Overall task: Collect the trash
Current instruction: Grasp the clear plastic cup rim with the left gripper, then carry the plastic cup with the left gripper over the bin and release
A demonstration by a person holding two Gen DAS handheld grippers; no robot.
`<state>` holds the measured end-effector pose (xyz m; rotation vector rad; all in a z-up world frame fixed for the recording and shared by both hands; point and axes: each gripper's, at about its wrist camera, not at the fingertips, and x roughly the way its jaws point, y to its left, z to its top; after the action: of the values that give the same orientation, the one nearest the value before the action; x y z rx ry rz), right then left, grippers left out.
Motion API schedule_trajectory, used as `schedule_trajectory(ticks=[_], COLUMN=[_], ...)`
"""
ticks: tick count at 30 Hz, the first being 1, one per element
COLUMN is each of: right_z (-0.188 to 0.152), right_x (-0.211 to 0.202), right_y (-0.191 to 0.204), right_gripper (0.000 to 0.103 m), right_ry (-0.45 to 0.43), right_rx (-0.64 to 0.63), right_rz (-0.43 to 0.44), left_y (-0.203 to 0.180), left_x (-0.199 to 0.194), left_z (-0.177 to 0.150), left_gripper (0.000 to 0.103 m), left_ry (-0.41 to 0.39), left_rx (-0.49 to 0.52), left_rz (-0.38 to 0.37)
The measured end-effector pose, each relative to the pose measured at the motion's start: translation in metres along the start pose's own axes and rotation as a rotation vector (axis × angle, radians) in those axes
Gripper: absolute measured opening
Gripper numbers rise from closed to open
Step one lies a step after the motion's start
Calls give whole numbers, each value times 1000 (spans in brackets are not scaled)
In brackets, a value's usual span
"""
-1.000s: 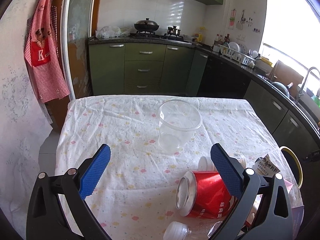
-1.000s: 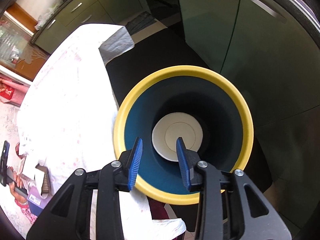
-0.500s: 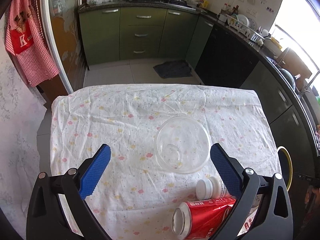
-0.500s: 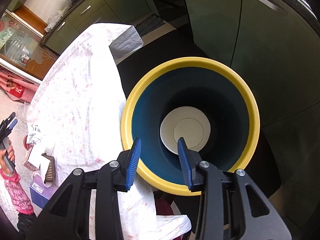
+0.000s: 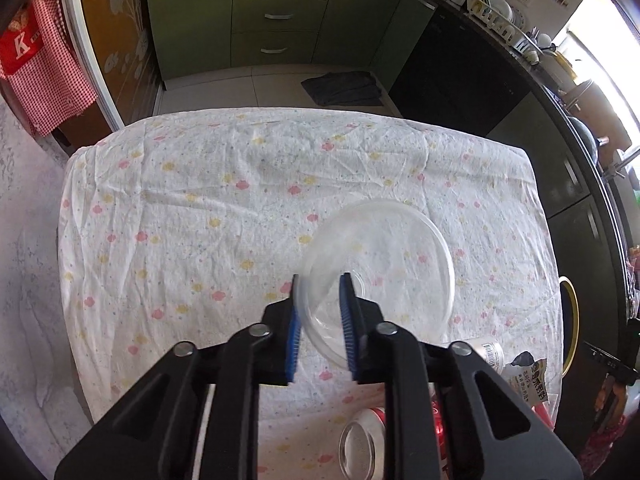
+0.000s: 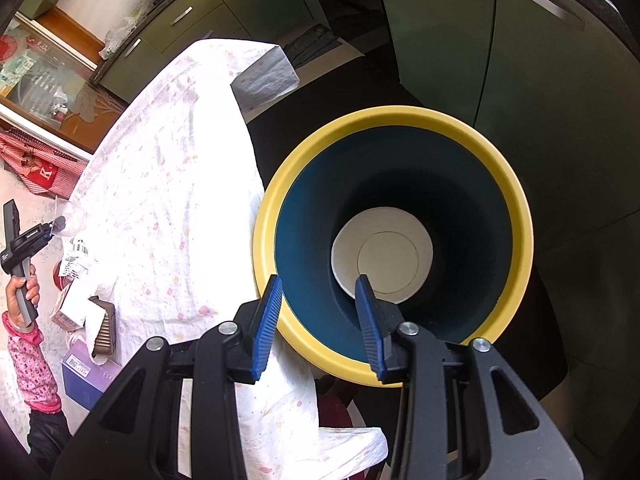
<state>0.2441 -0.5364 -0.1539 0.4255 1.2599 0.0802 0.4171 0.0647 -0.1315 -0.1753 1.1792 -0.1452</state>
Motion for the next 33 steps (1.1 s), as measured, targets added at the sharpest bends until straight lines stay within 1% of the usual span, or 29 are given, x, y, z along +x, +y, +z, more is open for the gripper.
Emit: schedule_trajectory(ticks=[5, 7, 9, 12, 16, 19, 21, 25, 28, 30, 33], right_z=[-5, -7, -11, -19, -40, -57, -69, -93, -110, -122, -137], right_x=[-5, -8, -13, -24, -41, -57, -69, -94, -107, -113, -118], right_y=[-1, -1, -2, -5, -14, -24, -34, -56, -74, -86, -101], right_gripper=[37, 37, 36, 37, 36, 37, 36, 37, 37, 37, 37], right_ry=[-13, -24, -41, -78, -135, -181, -210, -265, -293, -304, -320], right_rx=[-4, -7, -10, -15, -16, -16, -12, 6, 27, 42, 62], right_rz=[10, 15, 20, 29, 31, 2, -11, -32, -32, -27, -19], left_y=[-4, -11, -26, -61, -134, -198, -240, -325, -385, -421, -461], left_x=[-24, -41, -62, -91, -116, -117, -112, -92, -68, -50, -16], left_z=[-2, -4, -8, -18, -41, -59, -71, -91, -104, -115, -127], left_gripper=[15, 15, 15, 15, 15, 15, 15, 15, 15, 15, 15], left_ry=[-79, -115, -144, -178, -191, -169, -140, -50, 30, 69, 130], left_rx=[25, 51, 84, 147, 282, 391, 460, 579, 652, 692, 740], left_rz=[20, 35, 24, -21, -111, -188, -236, -313, -337, -336, -327])
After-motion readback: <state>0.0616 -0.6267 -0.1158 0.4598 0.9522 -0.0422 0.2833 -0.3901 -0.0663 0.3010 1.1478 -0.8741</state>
